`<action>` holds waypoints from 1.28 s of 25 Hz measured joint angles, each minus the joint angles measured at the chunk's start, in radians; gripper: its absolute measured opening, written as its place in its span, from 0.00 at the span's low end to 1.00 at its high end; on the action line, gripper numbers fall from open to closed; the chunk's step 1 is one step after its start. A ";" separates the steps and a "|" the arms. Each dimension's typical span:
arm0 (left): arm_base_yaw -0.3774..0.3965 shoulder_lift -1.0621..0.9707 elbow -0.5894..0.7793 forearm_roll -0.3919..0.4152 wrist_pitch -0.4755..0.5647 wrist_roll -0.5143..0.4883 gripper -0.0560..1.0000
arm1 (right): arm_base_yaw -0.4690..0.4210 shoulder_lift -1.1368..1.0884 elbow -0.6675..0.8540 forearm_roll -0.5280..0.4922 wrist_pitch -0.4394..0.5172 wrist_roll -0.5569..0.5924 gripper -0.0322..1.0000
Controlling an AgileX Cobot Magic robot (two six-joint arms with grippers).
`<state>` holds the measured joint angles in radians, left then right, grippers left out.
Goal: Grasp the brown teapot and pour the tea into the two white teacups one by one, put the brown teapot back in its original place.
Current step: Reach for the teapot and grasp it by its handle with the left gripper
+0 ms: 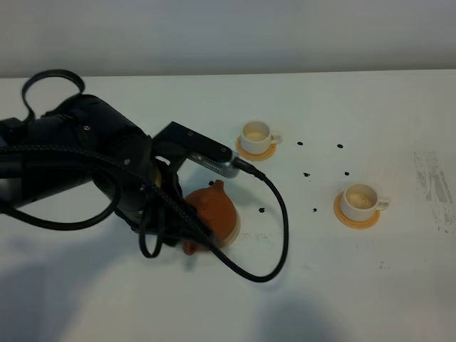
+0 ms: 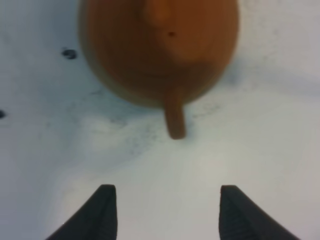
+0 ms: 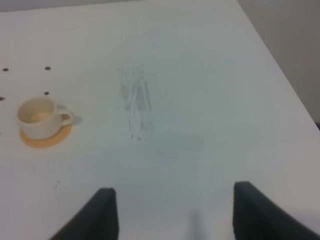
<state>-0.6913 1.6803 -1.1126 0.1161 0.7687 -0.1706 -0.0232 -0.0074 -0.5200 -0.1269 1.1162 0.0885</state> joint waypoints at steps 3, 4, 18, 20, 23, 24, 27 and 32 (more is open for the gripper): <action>0.006 -0.068 0.001 0.035 0.000 -0.033 0.48 | 0.000 0.000 0.000 0.000 0.000 0.000 0.52; 0.008 -0.096 0.001 0.043 0.000 -0.045 0.48 | 0.000 0.000 0.000 0.000 0.000 0.000 0.52; 0.092 -0.440 0.345 0.016 -0.228 -0.105 0.48 | 0.000 0.000 0.000 0.000 0.000 0.000 0.52; 0.097 -0.405 0.365 0.014 -0.260 -0.108 0.48 | 0.000 0.000 0.000 0.000 0.000 0.000 0.52; 0.098 -0.315 0.362 -0.003 -0.311 -0.111 0.48 | 0.000 0.000 0.000 0.000 0.000 0.000 0.52; 0.098 -0.278 0.352 -0.014 -0.319 -0.109 0.48 | 0.000 0.000 0.000 0.000 0.000 0.000 0.52; 0.098 -0.175 0.301 -0.057 -0.332 -0.071 0.48 | 0.000 0.000 0.000 0.000 0.000 0.000 0.52; 0.095 -0.065 0.231 -0.090 -0.346 -0.030 0.48 | 0.000 0.000 0.000 0.000 0.000 0.000 0.52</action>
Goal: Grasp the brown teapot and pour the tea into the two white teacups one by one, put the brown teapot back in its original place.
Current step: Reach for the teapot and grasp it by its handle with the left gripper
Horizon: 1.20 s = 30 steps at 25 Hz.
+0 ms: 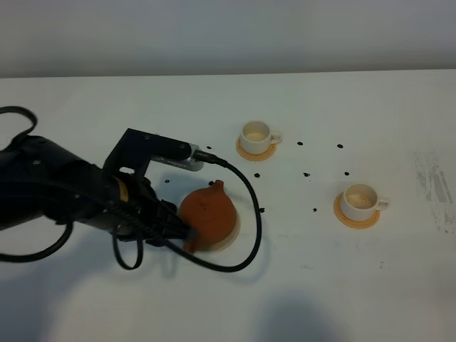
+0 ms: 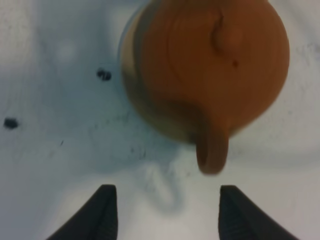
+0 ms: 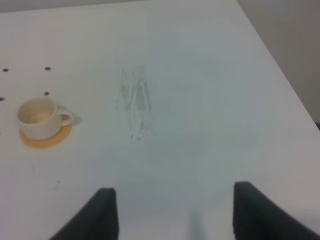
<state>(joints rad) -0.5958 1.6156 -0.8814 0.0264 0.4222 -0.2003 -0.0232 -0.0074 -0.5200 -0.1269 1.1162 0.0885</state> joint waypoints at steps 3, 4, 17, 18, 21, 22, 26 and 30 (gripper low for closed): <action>-0.018 0.040 -0.025 -0.003 -0.011 0.002 0.48 | 0.000 0.000 0.000 0.000 0.000 0.000 0.52; -0.026 0.052 -0.032 -0.006 -0.012 0.002 0.48 | 0.000 0.000 0.000 0.000 0.000 0.000 0.52; -0.062 0.087 -0.043 -0.074 0.003 0.072 0.48 | 0.000 0.000 0.000 0.000 0.000 0.000 0.52; -0.062 0.097 -0.043 -0.076 0.002 0.070 0.48 | 0.000 0.000 0.000 0.000 0.000 0.000 0.52; -0.062 0.118 -0.045 -0.076 0.001 0.065 0.48 | 0.000 0.000 0.000 0.000 0.000 0.000 0.52; -0.062 0.122 -0.047 -0.076 0.001 0.060 0.48 | 0.000 0.000 0.000 0.000 0.000 0.000 0.52; -0.052 0.124 -0.060 -0.077 -0.003 0.047 0.48 | 0.000 0.000 0.000 0.000 0.000 0.000 0.52; -0.036 0.125 -0.063 -0.077 -0.005 0.038 0.48 | 0.000 0.000 0.000 0.000 0.000 0.000 0.52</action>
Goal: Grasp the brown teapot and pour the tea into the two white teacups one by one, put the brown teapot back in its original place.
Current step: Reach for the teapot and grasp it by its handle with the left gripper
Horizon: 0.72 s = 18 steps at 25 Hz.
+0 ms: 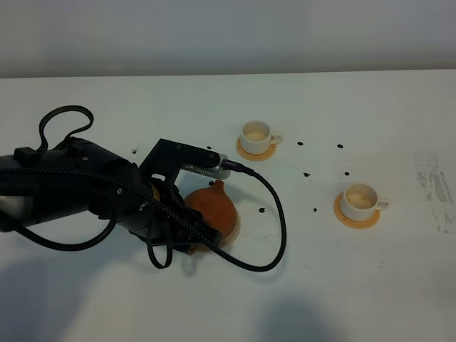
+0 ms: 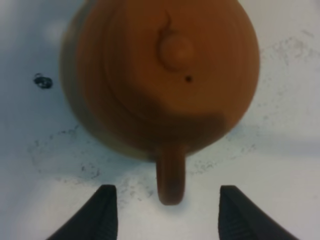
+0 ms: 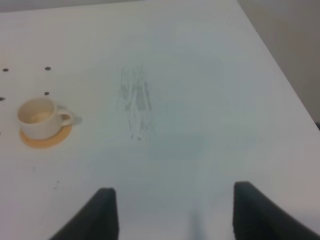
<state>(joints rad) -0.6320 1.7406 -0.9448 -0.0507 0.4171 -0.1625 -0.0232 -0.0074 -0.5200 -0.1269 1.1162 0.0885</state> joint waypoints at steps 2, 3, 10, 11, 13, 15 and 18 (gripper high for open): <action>0.000 0.003 0.000 0.001 -0.001 -0.003 0.48 | 0.000 0.000 0.000 0.000 0.000 0.000 0.52; 0.000 0.006 0.000 0.001 -0.005 -0.003 0.48 | 0.000 0.000 0.000 0.000 0.000 0.000 0.52; 0.000 0.041 0.000 -0.001 -0.030 -0.007 0.48 | 0.000 0.000 0.000 0.000 0.000 0.000 0.52; 0.000 0.041 0.000 -0.001 -0.037 -0.007 0.48 | 0.000 0.000 0.000 0.000 0.000 0.000 0.52; 0.000 0.044 -0.002 -0.001 -0.044 -0.007 0.48 | 0.000 0.000 0.000 0.000 0.000 0.000 0.52; 0.000 0.054 -0.011 -0.001 -0.043 -0.007 0.48 | 0.000 0.000 0.000 0.000 0.000 0.000 0.52; 0.000 0.072 -0.031 -0.002 -0.042 -0.007 0.48 | 0.000 0.000 0.000 0.000 0.000 0.000 0.52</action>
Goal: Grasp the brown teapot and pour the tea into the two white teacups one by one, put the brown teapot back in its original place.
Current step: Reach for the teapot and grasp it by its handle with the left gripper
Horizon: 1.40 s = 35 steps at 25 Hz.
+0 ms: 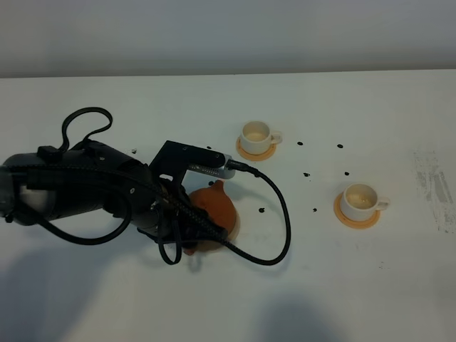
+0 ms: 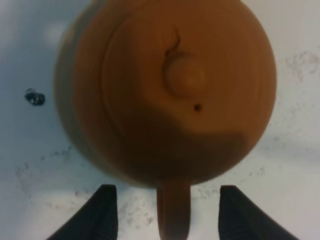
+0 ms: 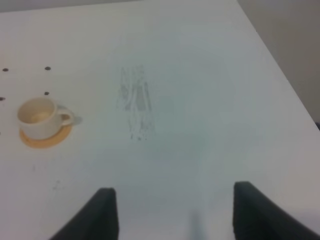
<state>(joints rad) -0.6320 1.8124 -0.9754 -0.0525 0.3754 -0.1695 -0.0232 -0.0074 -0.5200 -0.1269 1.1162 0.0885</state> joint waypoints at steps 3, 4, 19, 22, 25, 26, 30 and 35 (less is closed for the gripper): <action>0.000 0.006 -0.011 0.000 0.000 0.000 0.48 | 0.000 0.000 0.000 0.000 0.000 0.000 0.52; 0.000 0.008 -0.011 0.000 -0.001 0.000 0.48 | 0.000 0.000 0.000 0.000 0.000 0.000 0.52; 0.000 0.013 -0.011 0.000 0.018 0.000 0.48 | 0.000 0.000 0.000 0.000 0.000 0.000 0.52; 0.000 0.013 -0.011 0.000 0.018 0.002 0.48 | 0.000 0.000 0.000 0.000 0.000 0.000 0.52; 0.000 0.013 -0.011 0.000 0.018 0.002 0.48 | 0.000 0.000 0.000 0.000 0.000 0.000 0.52; 0.000 0.013 -0.011 0.000 0.020 0.002 0.48 | 0.000 0.000 0.000 0.000 0.000 0.000 0.52; -0.008 0.013 -0.011 0.005 0.029 0.003 0.48 | 0.000 0.000 0.000 0.000 0.000 0.000 0.52; -0.008 0.013 -0.024 0.022 0.030 0.004 0.48 | 0.000 0.000 0.000 0.000 0.000 0.000 0.52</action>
<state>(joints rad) -0.6401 1.8256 -0.9989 -0.0306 0.4058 -0.1655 -0.0232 -0.0074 -0.5200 -0.1269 1.1162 0.0885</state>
